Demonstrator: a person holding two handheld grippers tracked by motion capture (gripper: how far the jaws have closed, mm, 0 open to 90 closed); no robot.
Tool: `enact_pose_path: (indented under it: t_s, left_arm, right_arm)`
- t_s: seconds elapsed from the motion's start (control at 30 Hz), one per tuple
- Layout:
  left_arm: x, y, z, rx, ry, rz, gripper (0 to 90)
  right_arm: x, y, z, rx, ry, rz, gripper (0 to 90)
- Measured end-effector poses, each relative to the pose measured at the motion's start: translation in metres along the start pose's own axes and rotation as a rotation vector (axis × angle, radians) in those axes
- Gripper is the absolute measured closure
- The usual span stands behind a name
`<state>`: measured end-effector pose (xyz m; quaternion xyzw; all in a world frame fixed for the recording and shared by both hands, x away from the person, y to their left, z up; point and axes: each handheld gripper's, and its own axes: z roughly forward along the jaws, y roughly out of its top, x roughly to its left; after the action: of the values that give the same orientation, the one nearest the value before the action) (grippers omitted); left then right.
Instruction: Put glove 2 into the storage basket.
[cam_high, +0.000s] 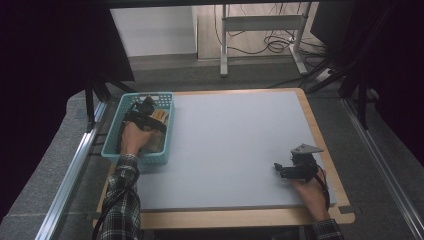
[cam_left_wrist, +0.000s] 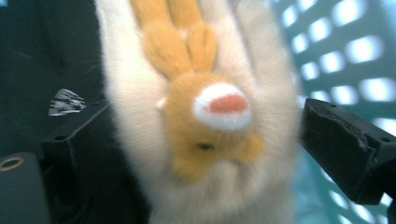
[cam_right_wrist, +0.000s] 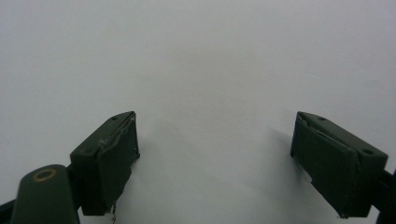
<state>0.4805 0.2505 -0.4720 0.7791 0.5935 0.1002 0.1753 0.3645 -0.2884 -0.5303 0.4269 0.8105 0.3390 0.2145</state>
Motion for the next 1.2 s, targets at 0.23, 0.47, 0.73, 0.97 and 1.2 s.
enact_pose_path:
  t_s: [0.23,0.47,0.73,0.97,1.2]
  left_arm:
    - [0.008,-0.002,-0.038,-0.117,0.032,-0.022,36.5]
    - [0.026,-0.016,-0.011,-0.042,0.133,-0.045,79.7]
    - [0.014,-0.009,0.013,0.003,0.040,-0.029,89.6]
    - [0.007,-0.008,0.016,0.019,0.042,-0.011,89.8]
    - [0.018,-0.013,0.008,-0.048,0.104,-0.038,59.6]
  right_arm:
    - [0.000,0.000,0.000,0.000,0.000,0.000,14.8]
    - [0.000,0.000,0.000,0.000,0.000,0.000,14.8]
    - [0.000,0.000,0.000,0.001,0.000,0.000,14.7]
    - [0.000,0.000,0.000,0.001,0.000,0.000,14.7]
    - [0.000,0.000,0.000,0.000,0.000,0.000,14.8]
